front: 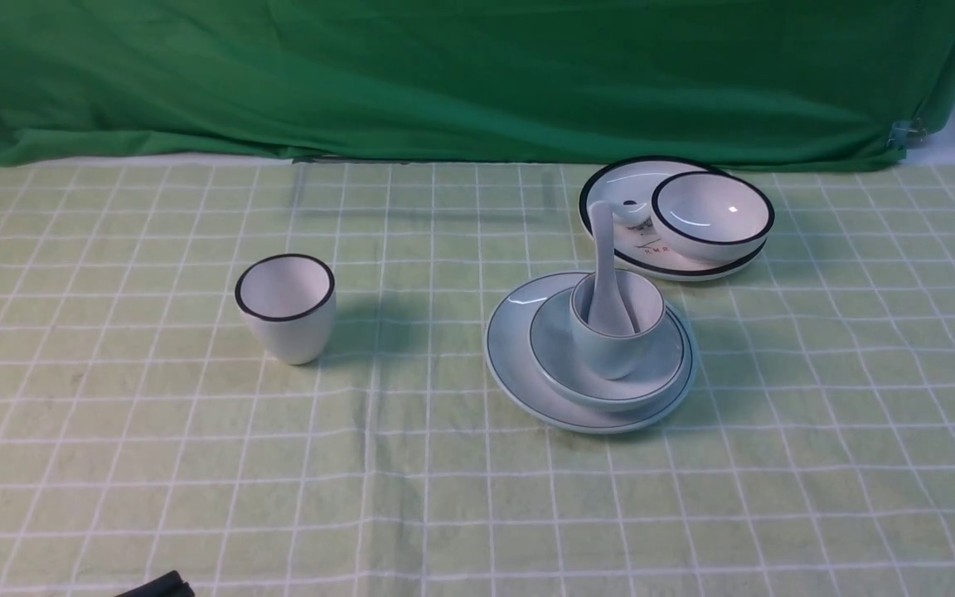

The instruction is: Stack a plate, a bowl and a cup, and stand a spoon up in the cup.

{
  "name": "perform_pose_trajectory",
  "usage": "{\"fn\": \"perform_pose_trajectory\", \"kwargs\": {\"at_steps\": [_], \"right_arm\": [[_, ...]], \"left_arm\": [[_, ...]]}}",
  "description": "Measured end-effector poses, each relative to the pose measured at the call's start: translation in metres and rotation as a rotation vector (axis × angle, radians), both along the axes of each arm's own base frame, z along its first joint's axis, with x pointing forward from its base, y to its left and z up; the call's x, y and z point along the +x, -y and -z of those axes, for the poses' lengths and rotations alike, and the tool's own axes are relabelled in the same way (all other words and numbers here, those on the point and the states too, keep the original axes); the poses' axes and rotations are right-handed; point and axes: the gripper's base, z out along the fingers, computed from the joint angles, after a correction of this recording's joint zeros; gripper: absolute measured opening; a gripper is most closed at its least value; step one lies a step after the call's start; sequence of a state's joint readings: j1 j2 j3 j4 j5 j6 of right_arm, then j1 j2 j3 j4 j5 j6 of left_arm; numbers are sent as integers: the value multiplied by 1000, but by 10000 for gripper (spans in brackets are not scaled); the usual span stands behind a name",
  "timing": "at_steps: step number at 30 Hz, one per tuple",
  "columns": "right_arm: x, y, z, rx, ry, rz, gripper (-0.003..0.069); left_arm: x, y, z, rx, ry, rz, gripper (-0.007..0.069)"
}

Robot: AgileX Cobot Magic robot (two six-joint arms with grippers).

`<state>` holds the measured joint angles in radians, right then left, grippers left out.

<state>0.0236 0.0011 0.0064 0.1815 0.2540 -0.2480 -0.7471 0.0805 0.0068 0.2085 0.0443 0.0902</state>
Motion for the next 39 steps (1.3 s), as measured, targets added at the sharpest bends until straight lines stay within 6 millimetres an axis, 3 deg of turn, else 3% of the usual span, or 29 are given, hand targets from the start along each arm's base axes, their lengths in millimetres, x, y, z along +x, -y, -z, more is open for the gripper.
{"fn": "perform_pose_trajectory", "kwargs": {"at_steps": [9, 13, 16, 17, 22, 39], "right_arm": [[0, 0, 0, -1, 0, 0, 80], [0, 0, 0, -1, 0, 0, 91], [0, 0, 0, -1, 0, 0, 92], [0, 0, 0, -1, 0, -1, 97], [0, 0, 0, -2, -1, -1, 113], [0, 0, 0, -2, -1, -1, 152]], "left_arm": [[1, -1, -6, -61, 39, -20, 3], [8, -16, -14, -246, 32, -283, 3], [9, -24, -14, -283, 30, -410, 3], [9, -31, -11, -310, 4, -518, 3], [9, -39, 8, -281, -182, -707, 3], [9, -40, 12, -288, -225, -732, 3]]}}
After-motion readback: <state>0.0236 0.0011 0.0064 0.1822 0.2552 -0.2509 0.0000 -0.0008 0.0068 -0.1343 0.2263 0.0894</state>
